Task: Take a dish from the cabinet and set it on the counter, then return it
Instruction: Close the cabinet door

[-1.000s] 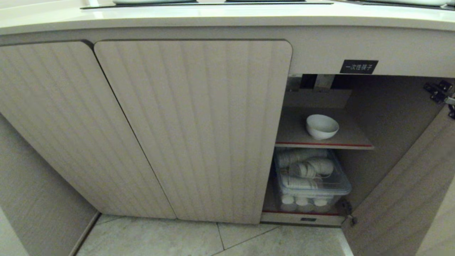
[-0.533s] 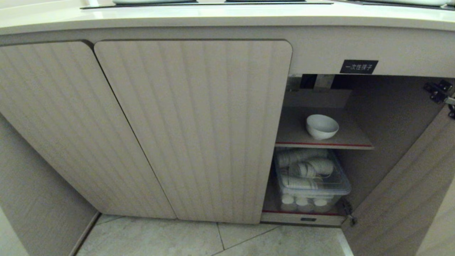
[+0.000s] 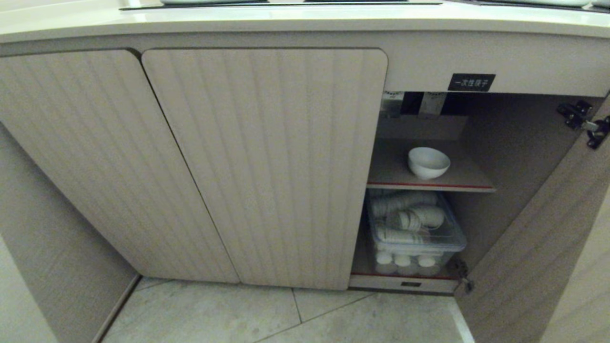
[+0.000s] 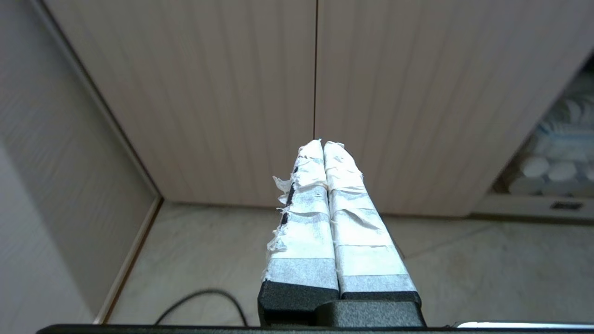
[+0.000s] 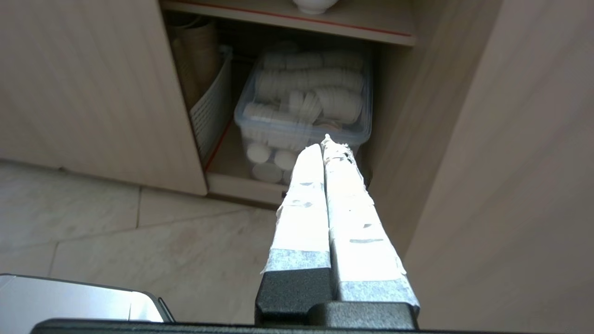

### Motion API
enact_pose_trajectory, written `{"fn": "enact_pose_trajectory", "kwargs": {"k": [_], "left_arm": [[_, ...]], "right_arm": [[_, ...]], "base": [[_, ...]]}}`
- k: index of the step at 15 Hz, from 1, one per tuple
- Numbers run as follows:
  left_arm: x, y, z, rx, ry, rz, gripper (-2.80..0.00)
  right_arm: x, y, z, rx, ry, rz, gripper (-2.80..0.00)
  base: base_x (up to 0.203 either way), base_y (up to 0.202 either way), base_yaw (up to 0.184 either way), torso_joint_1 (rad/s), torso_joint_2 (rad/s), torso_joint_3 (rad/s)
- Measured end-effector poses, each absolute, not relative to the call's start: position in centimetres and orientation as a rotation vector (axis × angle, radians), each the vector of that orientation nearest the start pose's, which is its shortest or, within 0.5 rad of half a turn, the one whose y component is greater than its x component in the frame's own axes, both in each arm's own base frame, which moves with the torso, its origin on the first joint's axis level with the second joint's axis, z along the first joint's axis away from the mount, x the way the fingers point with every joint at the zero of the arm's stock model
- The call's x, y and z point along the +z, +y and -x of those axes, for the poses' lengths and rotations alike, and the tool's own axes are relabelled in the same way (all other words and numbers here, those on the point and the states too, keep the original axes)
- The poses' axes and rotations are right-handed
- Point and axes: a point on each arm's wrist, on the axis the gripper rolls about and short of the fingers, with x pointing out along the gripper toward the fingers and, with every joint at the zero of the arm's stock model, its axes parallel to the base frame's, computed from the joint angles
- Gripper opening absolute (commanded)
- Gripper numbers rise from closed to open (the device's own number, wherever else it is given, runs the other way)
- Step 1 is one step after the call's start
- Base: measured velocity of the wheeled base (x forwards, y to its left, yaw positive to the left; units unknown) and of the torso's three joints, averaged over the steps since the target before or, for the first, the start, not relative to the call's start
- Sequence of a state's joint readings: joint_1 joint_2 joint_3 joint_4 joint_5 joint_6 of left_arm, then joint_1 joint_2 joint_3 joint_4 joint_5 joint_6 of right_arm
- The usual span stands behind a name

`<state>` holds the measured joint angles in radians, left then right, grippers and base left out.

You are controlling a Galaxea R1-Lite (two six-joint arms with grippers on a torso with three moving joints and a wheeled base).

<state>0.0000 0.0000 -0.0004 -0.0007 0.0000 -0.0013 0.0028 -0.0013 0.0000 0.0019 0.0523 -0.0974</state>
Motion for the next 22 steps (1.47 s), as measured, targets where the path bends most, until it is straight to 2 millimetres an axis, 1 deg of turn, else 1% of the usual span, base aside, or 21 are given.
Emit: {"fn": "enact_pose_trajectory", "kwargs": {"k": [10, 22], "left_arm": [[7.56, 0.0, 2.28, -0.001, 0.0, 0.0, -2.8], [7.57, 0.0, 2.29, -0.001, -0.001, 0.0, -2.8]], "right_arm": [[7.53, 0.11, 2.29, 0.056, -0.002, 0.097, -2.8], [7.53, 0.11, 2.29, 0.056, -0.002, 0.097, -2.8]], "base": [[-0.176, 0.0, 0.003, 0.002, 0.0, 0.002], [0.0, 0.0, 0.0, 0.0, 0.0, 0.0]]}}
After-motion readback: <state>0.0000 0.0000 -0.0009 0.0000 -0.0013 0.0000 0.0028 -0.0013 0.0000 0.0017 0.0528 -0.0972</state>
